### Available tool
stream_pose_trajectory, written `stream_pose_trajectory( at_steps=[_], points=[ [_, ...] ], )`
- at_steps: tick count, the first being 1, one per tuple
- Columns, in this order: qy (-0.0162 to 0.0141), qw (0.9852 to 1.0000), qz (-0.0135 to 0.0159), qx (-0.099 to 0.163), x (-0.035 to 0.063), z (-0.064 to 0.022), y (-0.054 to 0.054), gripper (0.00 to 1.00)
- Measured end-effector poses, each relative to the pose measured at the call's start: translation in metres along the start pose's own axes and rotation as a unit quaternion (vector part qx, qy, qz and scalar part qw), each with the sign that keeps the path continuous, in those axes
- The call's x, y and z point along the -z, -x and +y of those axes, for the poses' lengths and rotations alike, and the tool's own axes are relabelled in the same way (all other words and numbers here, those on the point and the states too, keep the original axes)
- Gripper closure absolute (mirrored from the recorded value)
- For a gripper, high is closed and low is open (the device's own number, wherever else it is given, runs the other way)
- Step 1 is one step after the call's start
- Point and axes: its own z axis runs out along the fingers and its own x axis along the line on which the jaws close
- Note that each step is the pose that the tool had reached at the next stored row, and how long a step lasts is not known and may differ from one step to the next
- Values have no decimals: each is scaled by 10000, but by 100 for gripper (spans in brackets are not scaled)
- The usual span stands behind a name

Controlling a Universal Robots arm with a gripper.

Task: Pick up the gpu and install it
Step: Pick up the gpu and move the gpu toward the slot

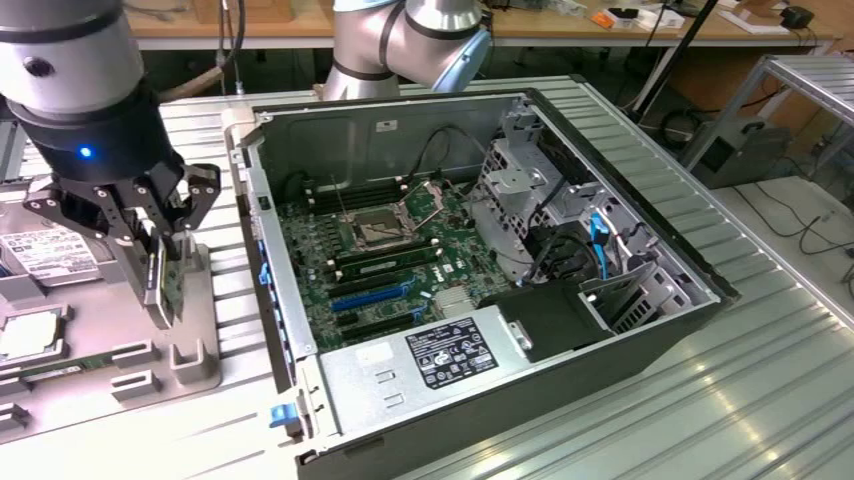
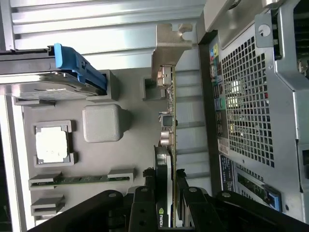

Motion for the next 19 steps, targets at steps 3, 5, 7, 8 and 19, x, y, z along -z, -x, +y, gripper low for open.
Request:
stream_pose_trajectory(
  at_steps=[3,5,7,8,19],
  points=[
    [0,10000,3,0,176,8,4,73],
    [0,10000,4,-1,360,15,8,73],
    [0,10000,4,-1,529,23,11,73],
    [0,10000,4,-1,615,27,13,73],
    [7,10000,4,-2,1146,50,23,73]
  ],
)
